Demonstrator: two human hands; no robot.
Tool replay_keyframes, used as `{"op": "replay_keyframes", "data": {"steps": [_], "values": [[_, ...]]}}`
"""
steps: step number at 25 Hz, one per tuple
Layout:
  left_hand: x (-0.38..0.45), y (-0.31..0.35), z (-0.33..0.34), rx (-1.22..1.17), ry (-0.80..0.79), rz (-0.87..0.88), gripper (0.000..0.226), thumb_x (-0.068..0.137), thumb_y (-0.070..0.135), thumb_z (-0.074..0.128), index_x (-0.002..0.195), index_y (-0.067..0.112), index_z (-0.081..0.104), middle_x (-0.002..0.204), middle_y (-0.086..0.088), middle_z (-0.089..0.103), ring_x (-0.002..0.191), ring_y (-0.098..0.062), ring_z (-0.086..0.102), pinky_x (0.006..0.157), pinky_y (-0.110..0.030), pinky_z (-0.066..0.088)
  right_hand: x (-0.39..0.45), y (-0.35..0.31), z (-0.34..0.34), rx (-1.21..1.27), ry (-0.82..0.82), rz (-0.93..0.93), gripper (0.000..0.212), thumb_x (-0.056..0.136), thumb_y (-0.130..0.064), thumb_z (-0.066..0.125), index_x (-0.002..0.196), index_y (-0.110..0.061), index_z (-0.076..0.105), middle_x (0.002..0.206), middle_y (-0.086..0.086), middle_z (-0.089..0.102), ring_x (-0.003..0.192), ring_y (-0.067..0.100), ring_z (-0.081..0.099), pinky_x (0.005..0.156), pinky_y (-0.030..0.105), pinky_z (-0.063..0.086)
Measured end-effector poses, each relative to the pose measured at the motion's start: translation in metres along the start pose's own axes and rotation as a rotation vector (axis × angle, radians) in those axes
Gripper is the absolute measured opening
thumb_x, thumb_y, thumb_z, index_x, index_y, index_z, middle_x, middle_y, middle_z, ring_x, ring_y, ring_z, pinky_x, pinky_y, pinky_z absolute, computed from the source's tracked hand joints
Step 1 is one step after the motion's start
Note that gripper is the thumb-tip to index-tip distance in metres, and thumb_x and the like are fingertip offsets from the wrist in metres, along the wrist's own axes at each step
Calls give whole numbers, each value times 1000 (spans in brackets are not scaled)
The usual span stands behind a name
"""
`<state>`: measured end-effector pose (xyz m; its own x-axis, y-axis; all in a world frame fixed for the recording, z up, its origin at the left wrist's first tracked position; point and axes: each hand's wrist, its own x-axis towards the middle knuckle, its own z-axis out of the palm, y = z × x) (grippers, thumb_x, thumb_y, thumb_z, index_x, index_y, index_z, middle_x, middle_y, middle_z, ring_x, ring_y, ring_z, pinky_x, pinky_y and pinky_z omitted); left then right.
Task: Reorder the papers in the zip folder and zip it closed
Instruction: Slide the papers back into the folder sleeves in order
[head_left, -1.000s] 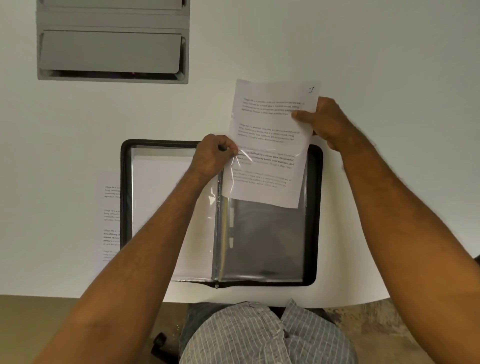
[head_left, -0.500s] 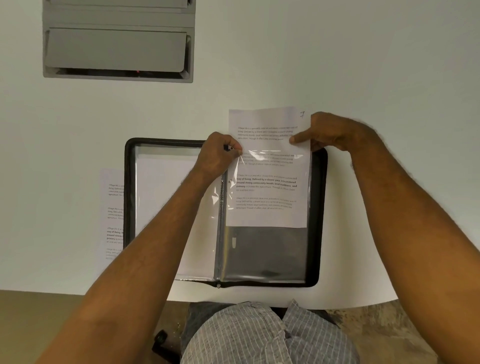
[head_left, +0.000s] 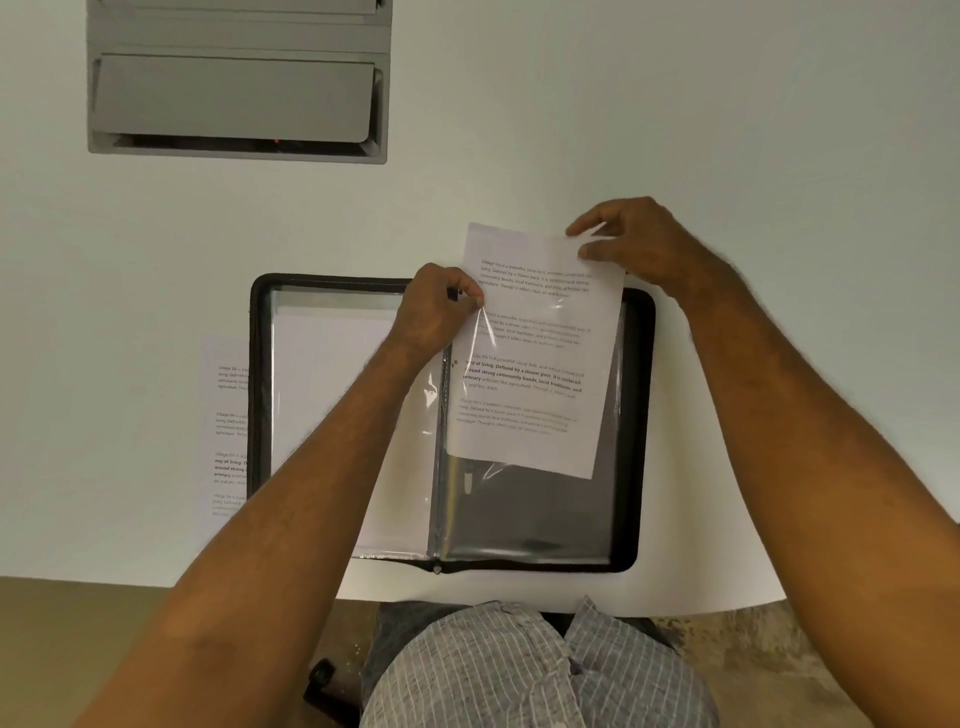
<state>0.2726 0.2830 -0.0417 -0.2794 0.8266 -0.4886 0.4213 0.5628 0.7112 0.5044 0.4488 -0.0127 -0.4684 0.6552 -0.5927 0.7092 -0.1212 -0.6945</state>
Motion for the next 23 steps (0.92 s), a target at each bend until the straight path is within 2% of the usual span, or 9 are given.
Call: {"op": "replay_keyframes", "data": {"steps": [2, 5, 8, 10, 13, 16, 19, 21, 23], "values": [[0, 0, 0, 6, 9, 7, 7, 89, 7, 73, 84, 11, 77, 85, 1, 74, 81, -17, 66, 69, -15, 49, -5, 3, -5, 50, -71, 56, 21, 93, -12, 74, 111, -24, 72, 107, 9, 75, 97, 23, 72, 71, 24, 55], [0, -2, 2, 13, 2, 46, 10, 88, 5, 72, 82, 12, 77, 83, 0, 74, 79, -20, 67, 68, -15, 49, -2, 3, -7, 71, -73, 81, 23, 93, -14, 75, 112, -24, 67, 113, 9, 72, 103, 24, 70, 87, 36, 59], [1, -2, 6, 39, 14, 70, 10, 87, 5, 73, 81, 14, 77, 85, 0, 71, 71, -8, 61, 69, -19, 47, 4, -4, -2, -98, -67, 37, 32, 90, -18, 78, 119, -25, 68, 121, 2, 63, 109, 19, 61, 91, 34, 52], [1, -1, 8, 64, 25, 70, 6, 87, 6, 73, 84, 11, 76, 89, 4, 62, 74, 0, 54, 69, -14, 44, 7, -8, -7, -133, -78, 22, 33, 90, -16, 78, 120, -26, 68, 122, 5, 64, 109, 20, 62, 94, 36, 52], [-1, 0, 8, 82, 32, 69, 6, 88, 6, 73, 86, 11, 75, 98, 6, 51, 84, 4, 50, 72, -2, 40, 11, -15, -17, -167, -158, 4, 30, 93, -16, 75, 122, -23, 68, 115, 7, 68, 102, 23, 66, 91, 36, 53], [4, -5, 10, 85, 33, 73, 15, 88, 9, 75, 81, 22, 72, 104, 3, 52, 87, 2, 50, 79, -7, 43, 18, -17, -15, -244, -278, -7, 25, 94, -17, 75, 118, -21, 69, 118, 9, 69, 104, 24, 66, 87, 33, 51], [8, -10, 11, 73, 39, 62, 24, 87, 16, 77, 74, 34, 67, 109, -6, 61, 85, -4, 55, 82, -23, 53, 22, -15, -12, -283, -235, -15, 27, 92, -20, 77, 117, -19, 70, 117, 7, 69, 103, 23, 65, 89, 35, 51], [9, -10, 12, 84, 38, 65, 23, 87, 15, 76, 75, 33, 67, 111, -7, 58, 87, -3, 53, 78, -16, 46, 24, -16, -14, -353, -242, -7, 26, 88, -24, 80, 111, -18, 69, 111, 4, 70, 95, 21, 66, 86, 36, 52], [10, -10, 14, 82, 23, 66, 22, 87, 17, 75, 75, 33, 67, 112, -8, 58, 89, -4, 55, 78, -15, 45, 29, -21, -12, -434, -277, 3, 29, 84, -34, 84, 105, -20, 70, 99, -2, 70, 86, 16, 66, 78, 33, 50]]}}
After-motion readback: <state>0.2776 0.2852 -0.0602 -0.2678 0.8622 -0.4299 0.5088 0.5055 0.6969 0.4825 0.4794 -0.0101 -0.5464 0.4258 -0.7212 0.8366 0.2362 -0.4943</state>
